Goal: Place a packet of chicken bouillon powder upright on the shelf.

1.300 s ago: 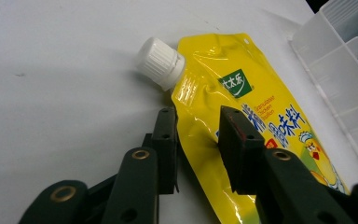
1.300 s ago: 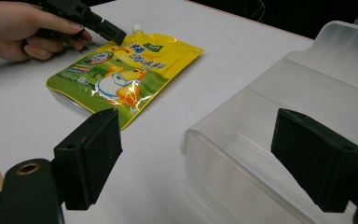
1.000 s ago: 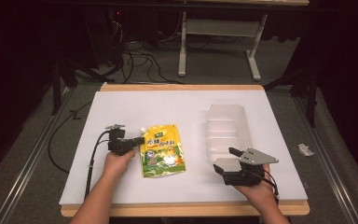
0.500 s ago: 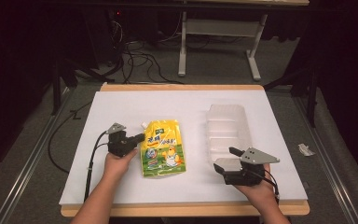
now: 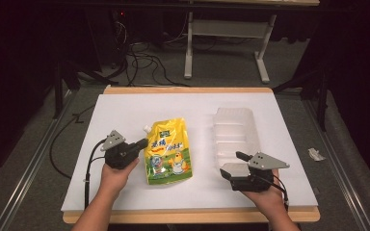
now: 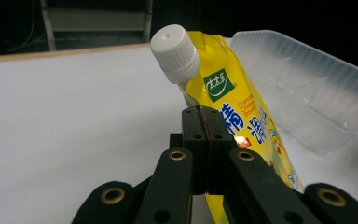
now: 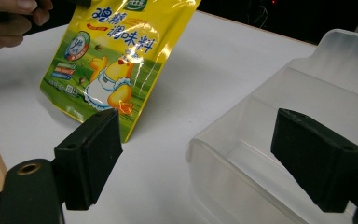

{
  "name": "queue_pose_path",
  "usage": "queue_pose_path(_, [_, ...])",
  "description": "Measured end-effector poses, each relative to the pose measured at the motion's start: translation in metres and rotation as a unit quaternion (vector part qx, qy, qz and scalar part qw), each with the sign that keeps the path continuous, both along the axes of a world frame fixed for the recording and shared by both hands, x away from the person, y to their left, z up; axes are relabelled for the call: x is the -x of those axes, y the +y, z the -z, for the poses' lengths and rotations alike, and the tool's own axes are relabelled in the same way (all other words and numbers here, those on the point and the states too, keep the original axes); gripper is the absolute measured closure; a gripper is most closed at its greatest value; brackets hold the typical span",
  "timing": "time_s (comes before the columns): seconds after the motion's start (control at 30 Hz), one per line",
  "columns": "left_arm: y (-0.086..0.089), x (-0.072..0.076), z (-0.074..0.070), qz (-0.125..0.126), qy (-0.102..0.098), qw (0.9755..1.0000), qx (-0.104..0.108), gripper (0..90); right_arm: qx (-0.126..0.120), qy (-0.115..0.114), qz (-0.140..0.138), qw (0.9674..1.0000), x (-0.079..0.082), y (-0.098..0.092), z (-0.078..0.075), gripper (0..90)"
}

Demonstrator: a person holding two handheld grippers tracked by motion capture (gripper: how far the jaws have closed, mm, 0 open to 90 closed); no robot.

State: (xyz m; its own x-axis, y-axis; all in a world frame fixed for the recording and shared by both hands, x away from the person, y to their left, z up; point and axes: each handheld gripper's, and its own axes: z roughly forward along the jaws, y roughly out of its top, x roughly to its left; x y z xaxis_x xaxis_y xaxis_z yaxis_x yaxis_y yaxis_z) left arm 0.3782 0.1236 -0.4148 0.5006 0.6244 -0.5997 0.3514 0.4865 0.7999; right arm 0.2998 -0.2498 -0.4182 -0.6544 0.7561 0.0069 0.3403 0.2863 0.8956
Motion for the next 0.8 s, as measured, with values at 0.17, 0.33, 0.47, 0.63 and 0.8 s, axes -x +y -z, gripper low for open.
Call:
queue_pose_path(0.17, [-0.004, 0.015, -0.008, 0.014, -0.035, 0.9993, -0.002, 90.0, -0.003, 0.002, -0.006, 1.0, 0.001, 0.003, 0.0, 16.7])
queue_pose_path(0.33, [-0.003, 0.029, -0.013, 0.028, -0.054, 0.9981, -0.007, 90.0, -0.013, 0.003, -0.014, 0.9998, 0.0, 0.005, 0.0, 16.0])
queue_pose_path(0.47, [-0.002, 0.041, -0.016, 0.04, -0.068, 0.9968, -0.008, 90.0, -0.024, 0.01, -0.017, 0.9995, 0.0, 0.008, -0.001, 15.6])
queue_pose_path(0.63, [0.0, 0.055, -0.016, 0.051, -0.078, 0.9956, -0.012, 90.0, -0.026, 0.01, -0.023, 0.9993, 0.0, 0.016, -0.002, 14.8])
queue_pose_path(0.8, [0.006, 0.065, -0.013, 0.059, -0.082, 0.9948, -0.012, 90.0, -0.029, 0.013, -0.033, 0.9989, -0.001, 0.028, -0.002, 12.0])
